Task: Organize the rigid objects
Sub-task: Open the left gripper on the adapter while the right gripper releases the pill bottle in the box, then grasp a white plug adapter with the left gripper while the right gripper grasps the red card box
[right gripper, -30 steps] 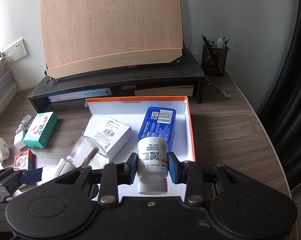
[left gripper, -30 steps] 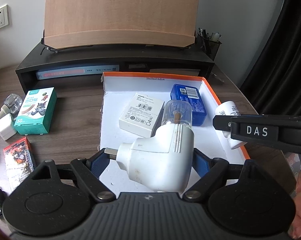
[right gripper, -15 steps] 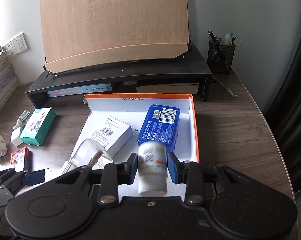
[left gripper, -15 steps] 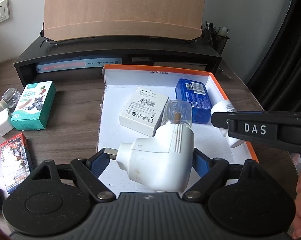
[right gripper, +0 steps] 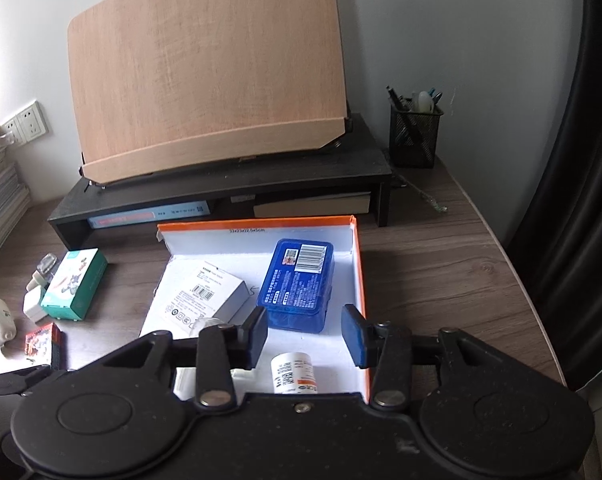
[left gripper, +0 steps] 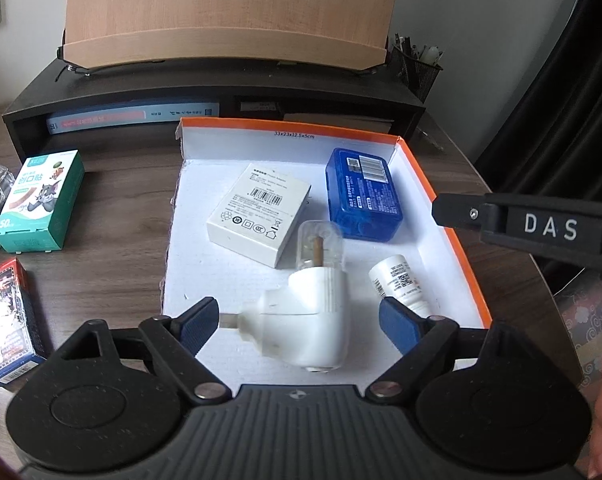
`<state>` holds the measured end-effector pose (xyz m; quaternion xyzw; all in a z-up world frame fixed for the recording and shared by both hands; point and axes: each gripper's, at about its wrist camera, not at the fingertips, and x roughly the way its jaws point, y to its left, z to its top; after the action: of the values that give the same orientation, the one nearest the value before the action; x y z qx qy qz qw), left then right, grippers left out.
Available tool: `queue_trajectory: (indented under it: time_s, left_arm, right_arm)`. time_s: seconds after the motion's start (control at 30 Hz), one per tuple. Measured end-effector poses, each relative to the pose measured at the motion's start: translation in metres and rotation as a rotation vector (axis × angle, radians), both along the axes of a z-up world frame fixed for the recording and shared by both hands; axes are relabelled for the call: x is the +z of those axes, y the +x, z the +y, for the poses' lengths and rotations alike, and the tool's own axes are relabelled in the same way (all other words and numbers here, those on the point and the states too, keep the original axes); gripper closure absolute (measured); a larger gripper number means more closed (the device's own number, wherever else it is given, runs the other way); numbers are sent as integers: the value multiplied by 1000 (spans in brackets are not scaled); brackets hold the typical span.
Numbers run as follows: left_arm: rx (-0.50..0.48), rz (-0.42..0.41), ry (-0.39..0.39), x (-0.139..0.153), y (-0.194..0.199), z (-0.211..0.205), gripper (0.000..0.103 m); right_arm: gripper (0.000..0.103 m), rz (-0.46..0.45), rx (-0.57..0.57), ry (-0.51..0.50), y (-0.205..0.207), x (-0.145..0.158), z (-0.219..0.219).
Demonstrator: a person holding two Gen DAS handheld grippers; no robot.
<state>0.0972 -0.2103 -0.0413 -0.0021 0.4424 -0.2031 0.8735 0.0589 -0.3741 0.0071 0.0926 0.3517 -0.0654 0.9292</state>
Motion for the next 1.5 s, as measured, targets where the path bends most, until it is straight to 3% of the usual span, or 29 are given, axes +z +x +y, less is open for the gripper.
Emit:
queue_trajectory:
  time_s: [0.1, 0.3, 0.73, 1.5]
  left_arm:
    - [14, -20, -4, 10, -5, 6, 13]
    - [64, -51, 12, 28, -14, 29, 10]
    - [199, -64, 40, 42, -32, 97, 6]
    - [403, -41, 23, 37, -49, 209, 6]
  right_arm:
    - [33, -21, -11, 0, -8, 6, 3]
    - [22, -44, 3, 14, -20, 14, 21]
    - [20, -21, 69, 23, -27, 15, 79]
    - [20, 23, 285, -2, -7, 7, 191]
